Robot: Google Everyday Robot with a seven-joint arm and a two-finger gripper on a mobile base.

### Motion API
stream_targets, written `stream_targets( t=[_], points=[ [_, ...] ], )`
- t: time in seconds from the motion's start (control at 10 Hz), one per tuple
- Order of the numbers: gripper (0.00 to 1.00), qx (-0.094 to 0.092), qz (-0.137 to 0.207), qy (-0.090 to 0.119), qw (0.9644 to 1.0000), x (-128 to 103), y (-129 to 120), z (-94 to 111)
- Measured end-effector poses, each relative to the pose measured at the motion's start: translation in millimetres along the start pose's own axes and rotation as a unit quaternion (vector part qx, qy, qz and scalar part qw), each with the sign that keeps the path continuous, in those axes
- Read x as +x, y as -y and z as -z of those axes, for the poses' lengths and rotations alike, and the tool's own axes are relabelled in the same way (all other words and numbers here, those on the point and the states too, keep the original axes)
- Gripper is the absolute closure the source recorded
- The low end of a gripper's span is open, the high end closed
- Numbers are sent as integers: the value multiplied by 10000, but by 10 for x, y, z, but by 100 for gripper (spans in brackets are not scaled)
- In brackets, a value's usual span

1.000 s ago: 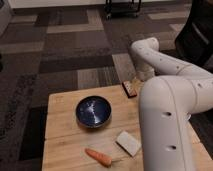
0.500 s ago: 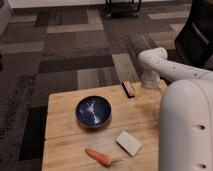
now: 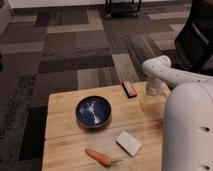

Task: Push the eraser across the table

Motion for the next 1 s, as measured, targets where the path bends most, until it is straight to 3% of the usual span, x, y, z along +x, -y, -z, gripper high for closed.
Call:
stream_targets(
  t=[0.2,0.5,1.0],
  points=[
    [20,180,60,31,9998,-183,-74,23],
    [20,233,78,84,9997,-338,-169,-17],
    [20,372,145,283,9988,-733,-101,-23]
  ],
)
